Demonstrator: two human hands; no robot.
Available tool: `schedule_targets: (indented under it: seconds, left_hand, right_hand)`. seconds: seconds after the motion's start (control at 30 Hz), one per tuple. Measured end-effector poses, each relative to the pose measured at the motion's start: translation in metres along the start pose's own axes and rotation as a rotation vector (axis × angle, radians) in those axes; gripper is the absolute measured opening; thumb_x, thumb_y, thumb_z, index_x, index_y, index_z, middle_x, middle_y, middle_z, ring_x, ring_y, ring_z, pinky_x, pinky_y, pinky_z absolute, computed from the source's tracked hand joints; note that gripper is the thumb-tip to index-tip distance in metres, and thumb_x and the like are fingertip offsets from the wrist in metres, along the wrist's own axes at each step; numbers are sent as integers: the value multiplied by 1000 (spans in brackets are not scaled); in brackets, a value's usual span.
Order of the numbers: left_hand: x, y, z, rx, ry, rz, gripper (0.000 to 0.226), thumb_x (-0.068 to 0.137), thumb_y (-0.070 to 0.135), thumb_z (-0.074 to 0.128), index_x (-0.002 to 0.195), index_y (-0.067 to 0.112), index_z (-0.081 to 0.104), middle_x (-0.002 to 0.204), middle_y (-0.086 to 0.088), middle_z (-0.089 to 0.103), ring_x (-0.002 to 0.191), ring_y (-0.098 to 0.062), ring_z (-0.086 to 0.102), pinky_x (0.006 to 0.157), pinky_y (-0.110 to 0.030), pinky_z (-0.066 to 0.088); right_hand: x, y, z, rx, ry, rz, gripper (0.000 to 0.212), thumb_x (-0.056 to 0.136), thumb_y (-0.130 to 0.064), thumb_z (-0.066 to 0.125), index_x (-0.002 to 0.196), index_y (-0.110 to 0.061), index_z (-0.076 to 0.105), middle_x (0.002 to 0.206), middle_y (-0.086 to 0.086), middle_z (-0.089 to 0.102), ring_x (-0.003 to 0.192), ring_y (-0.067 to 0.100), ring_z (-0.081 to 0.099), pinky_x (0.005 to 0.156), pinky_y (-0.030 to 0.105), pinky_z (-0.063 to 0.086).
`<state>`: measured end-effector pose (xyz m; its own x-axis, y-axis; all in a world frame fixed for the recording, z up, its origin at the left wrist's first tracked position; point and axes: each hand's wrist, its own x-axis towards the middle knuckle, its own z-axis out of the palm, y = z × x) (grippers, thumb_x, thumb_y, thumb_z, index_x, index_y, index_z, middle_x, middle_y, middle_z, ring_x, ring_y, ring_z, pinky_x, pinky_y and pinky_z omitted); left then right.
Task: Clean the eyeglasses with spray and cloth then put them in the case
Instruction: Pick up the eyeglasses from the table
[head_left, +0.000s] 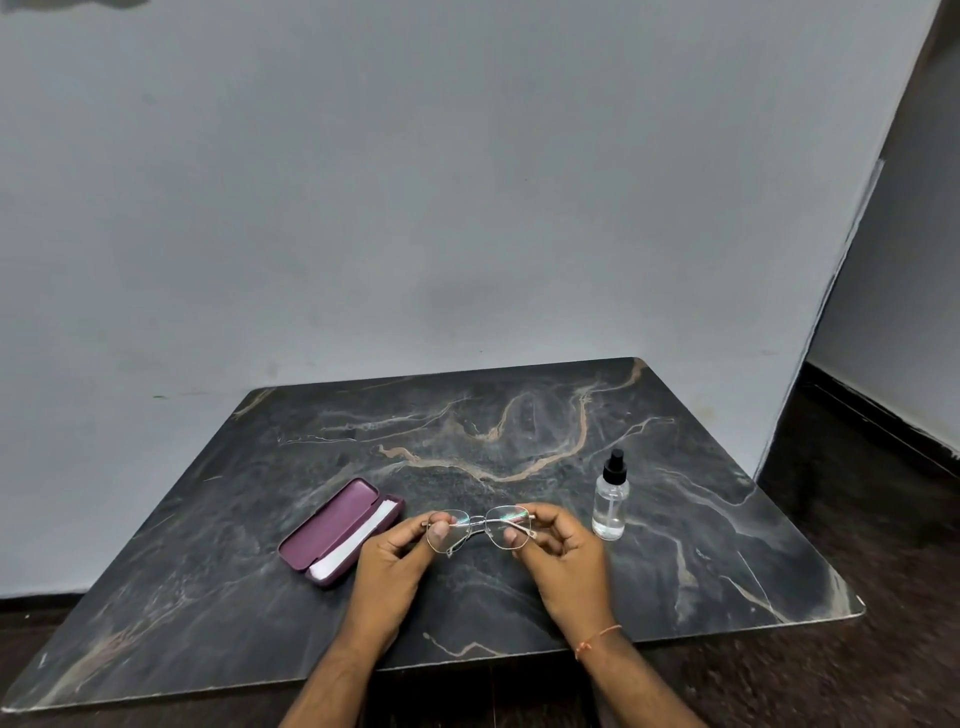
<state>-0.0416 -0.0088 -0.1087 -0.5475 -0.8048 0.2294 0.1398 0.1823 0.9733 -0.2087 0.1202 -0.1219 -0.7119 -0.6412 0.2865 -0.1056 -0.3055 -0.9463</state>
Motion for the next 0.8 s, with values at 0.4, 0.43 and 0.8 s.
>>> schedule_targets:
  seconds: [0.4,0.43,0.8]
  left_hand:
    - [1,-2,-2,-27,73,39,18,95,34,76,108,27,88,114,1,86,114,-10,78,96,-12,54]
    - [1,-2,-3,-22,77,46,18,95,35,76,107,28,88,114,1,86,114,-10,78,97,-12,53]
    - [0,-4,1,53,144,136,17,96,29,76,108,34,86,114,7,85,114,-9,79,96,-14,56]
  right_hand:
    - [0,-2,0,-242,132,-277,54,89,7,80,107,-43,81,105,-14,81,96,8,80,85,18,60]
    - [1,-4,0,-266,139,-303,52,89,5,80,107,-44,81,106,-15,80,97,9,79,84,18,60]
    - [3,-8,-3,-382,153,-383,39,96,4,72,108,-33,80,113,-16,71,91,18,74,73,41,65]
